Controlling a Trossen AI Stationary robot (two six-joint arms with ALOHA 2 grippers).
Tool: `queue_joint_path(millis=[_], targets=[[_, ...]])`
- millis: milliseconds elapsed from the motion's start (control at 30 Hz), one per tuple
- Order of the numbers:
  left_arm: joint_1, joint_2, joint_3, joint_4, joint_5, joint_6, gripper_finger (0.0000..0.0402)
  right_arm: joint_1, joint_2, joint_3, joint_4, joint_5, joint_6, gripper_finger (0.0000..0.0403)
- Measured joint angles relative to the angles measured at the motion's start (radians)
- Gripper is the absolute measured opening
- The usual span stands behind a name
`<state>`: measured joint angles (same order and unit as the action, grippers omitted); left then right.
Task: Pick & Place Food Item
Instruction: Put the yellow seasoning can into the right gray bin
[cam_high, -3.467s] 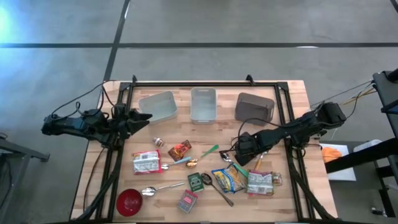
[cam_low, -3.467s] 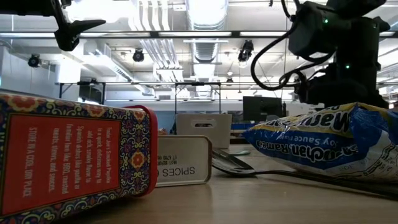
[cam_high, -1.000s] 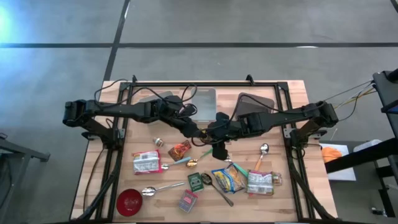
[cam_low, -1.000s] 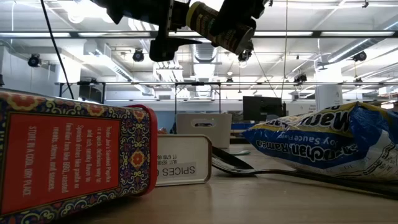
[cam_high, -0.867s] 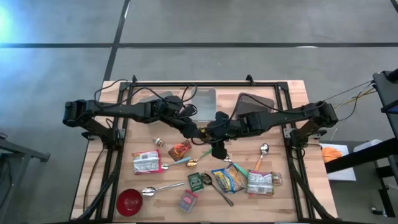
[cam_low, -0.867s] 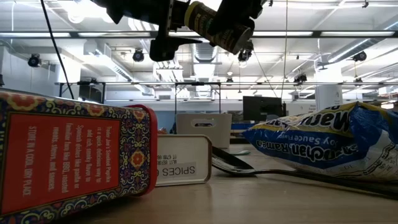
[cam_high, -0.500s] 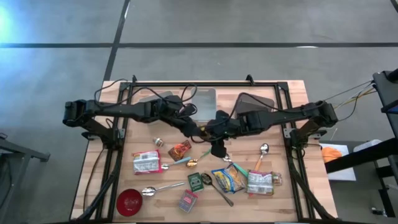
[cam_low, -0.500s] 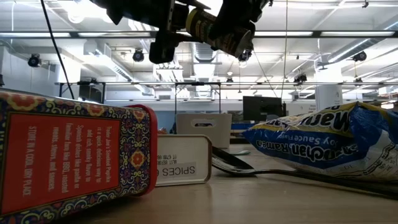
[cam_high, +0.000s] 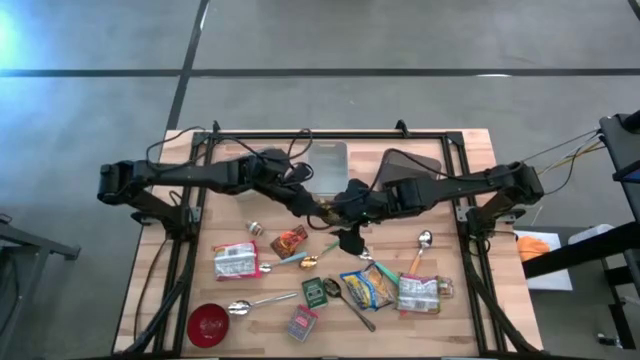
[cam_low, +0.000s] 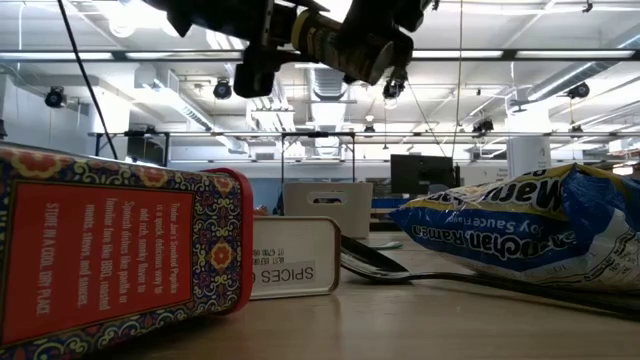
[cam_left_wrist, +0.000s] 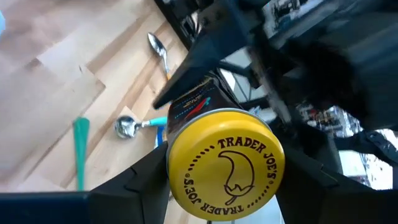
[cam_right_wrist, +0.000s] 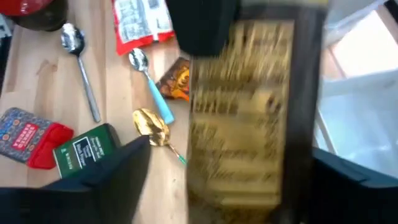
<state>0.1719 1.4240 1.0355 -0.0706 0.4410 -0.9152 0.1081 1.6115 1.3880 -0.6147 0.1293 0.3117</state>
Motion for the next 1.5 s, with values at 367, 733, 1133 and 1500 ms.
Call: queue_joint_path(millis=[367, 733, 1133, 1500], targets=[[0.115, -0.055, 0.000, -0.129, -0.011, 0.064, 0.0220, -0.001, -0.100, -0.001, -0.128, 0.147, 0.078, 0.0368], [0.223, -0.046, 0.185, -0.471, -0.191, 0.301, 0.0220, 0.002, -0.290, -0.001, -0.251, 0.216, 0.208, 0.0317], [0.234, 0.172, 0.529, -0.845, -0.240, 0.589, 0.0220, 0.001, -0.369, -0.002, -0.329, 0.223, 0.257, 0.0255], [0.234, 0.447, 0.819, -1.105, -0.247, 0.748, 0.0220, 0.006, -0.368, -0.003, -0.447, 0.210, 0.318, 0.0206]])
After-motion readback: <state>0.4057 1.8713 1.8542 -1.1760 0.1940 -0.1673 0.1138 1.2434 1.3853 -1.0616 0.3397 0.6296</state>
